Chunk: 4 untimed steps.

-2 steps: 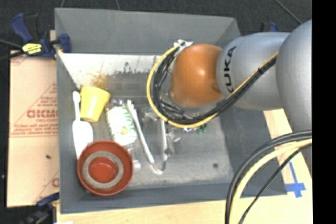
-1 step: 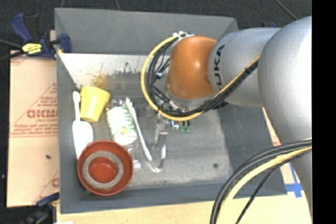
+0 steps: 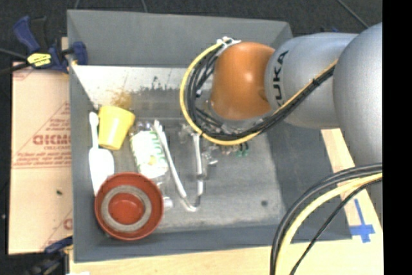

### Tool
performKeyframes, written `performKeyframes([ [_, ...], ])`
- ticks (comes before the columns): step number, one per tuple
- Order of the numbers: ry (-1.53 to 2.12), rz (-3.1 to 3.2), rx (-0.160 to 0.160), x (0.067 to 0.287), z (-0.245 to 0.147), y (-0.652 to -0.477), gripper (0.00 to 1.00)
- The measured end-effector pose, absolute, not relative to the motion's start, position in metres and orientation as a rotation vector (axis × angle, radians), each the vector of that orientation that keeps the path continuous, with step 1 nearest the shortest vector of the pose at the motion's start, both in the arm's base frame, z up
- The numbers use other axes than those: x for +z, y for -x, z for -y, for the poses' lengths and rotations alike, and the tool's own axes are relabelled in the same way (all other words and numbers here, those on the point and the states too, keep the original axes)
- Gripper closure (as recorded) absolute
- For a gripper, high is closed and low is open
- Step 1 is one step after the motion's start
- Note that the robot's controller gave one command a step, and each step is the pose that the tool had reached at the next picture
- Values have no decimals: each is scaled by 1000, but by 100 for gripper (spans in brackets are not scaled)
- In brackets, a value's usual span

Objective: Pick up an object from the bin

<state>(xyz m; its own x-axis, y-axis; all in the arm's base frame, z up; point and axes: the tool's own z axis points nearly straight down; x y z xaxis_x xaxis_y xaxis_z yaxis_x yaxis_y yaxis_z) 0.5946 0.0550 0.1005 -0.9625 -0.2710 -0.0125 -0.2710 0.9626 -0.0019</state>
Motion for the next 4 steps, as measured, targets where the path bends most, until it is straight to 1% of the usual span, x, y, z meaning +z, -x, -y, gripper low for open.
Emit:
performKeyframes([
  [1,549,-3080,3,70,-27,-574,0],
  [2,1500,-2744,-9,72,-43,-614,100],
  [3,1497,-2745,-8,72,-43,-614,100],
  [4,1494,-2750,-6,96,-43,-612,100],
])
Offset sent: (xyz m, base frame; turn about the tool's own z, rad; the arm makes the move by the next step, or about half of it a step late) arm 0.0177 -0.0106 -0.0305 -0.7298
